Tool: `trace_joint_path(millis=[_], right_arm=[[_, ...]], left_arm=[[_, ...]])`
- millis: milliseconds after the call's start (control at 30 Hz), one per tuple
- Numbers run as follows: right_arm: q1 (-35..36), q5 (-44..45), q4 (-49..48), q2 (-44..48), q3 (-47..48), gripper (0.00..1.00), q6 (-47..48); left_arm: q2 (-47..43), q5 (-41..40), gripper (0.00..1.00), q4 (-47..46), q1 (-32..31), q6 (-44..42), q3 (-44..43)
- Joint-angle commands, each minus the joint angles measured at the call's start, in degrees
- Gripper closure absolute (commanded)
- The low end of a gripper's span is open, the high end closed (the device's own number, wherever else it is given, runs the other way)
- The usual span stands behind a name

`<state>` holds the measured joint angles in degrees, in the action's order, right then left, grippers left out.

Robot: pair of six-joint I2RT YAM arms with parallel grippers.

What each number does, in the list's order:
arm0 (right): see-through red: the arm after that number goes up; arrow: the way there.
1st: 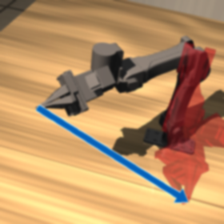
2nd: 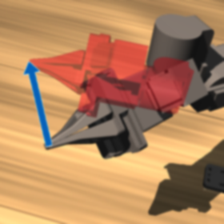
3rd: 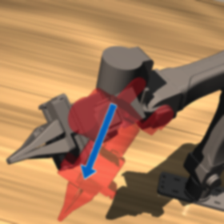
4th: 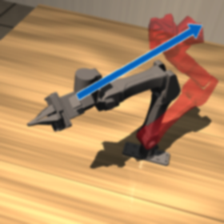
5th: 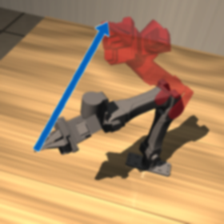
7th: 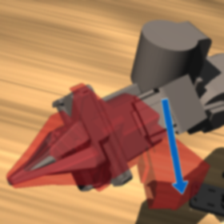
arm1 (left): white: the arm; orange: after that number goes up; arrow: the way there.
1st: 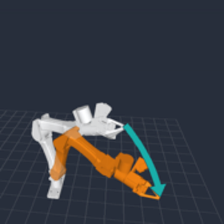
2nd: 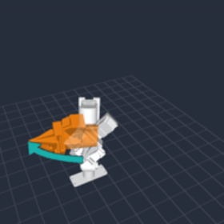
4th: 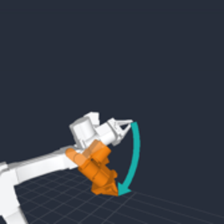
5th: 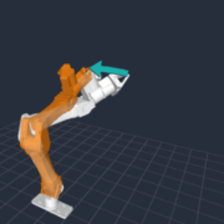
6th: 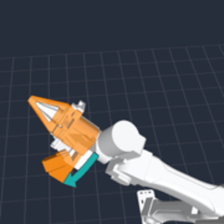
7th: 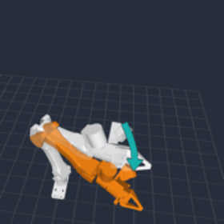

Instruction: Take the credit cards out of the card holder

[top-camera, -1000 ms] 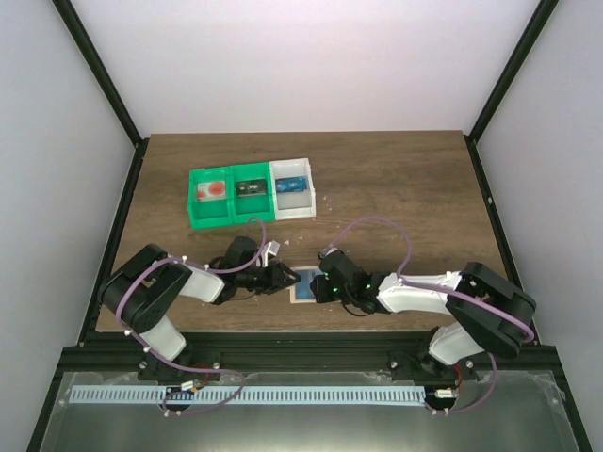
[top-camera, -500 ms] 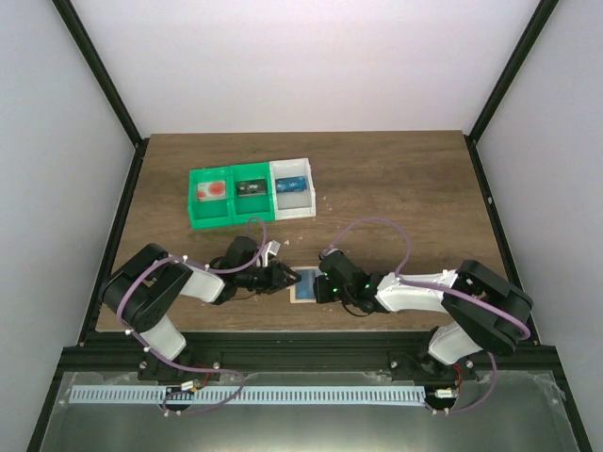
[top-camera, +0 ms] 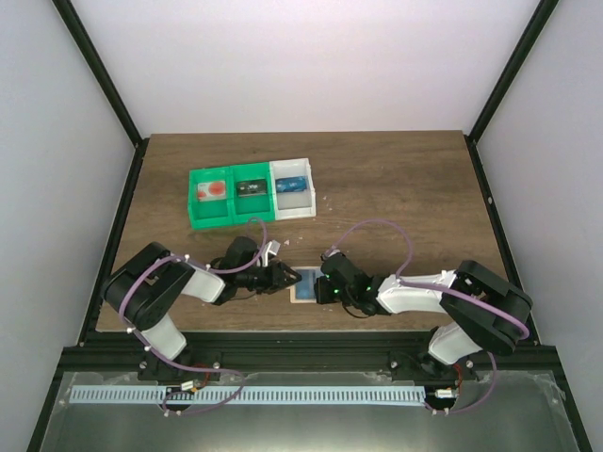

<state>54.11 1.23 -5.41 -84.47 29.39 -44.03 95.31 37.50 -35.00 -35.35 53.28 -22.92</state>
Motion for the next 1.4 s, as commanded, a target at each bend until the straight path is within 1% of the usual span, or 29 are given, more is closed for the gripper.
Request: trace_joint_path(millis=[0, 200, 400, 567, 733, 800, 933, 1067, 1133, 1267, 1367], right_arm=[[-0.42, -0.2, -0.07, -0.96, -1.02, 0.94, -0.74], [-0.42, -0.44, -1.58, -1.11, -2.13, 0.94, -1.28], [-0.41, -0.86, -2.94, -1.06, -3.15, 0.94, -1.46], [-0.45, -0.99, -5.85, 0.6, -5.24, 0.94, -1.68], [-0.41, -0.28, -9.87, 2.61, -7.7, 0.95, -2.5], [-0.43, -0.2, -10.77, 3.0, -7.97, 0.95, -2.53], [-0.41, 0.3, -12.61, 4.74, -9.39, 0.94, -2.63], [-0.41, 0.94, -14.19, 8.19, -11.05, 0.94, -2.16], [-0.41, 1.5, -14.29, 10.09, -11.68, 0.93, -2.01], [-0.41, 1.75, -14.72, 13.32, -12.65, 0.9, -1.18], [-0.41, 3.25, -12.31, 15.12, -12.22, 0.89, 0.05]], left_arm=[[2.03, -0.41, 0.6, -2.53, -1.01, 1.4, 0.42], [3.09, 1.02, 0.6, -5.74, -1.96, 4.03, -0.08], [1.22, 1.74, 0.6, -7.7, -3.19, 6.46, -0.01], [0.22, 4.52, 0.6, -13.97, -3.7, 11.74, 1.05], [-2.6, 3.92, 0.59, -11.16, -6.03, 12.65, 0.03], [-2.56, 3.94, 0.59, -10.65, -7.02, 12.73, -0.84], [-2.21, 3.84, 0.59, -12.53, -7.94, 14.4, -1.06], [-2.49, 2.82, 0.59, -10.2, -8.09, 13.14, -1.79], [-2.22, 2.51, 0.59, -9.24, -8.06, 12.58, -2.19], [-0.92, 2.73, 0.59, -10.22, -8.22, 13.07, -2.91], [-0.34, 2.82, 0.59, -9.95, -8.37, 13.04, -3.71]])
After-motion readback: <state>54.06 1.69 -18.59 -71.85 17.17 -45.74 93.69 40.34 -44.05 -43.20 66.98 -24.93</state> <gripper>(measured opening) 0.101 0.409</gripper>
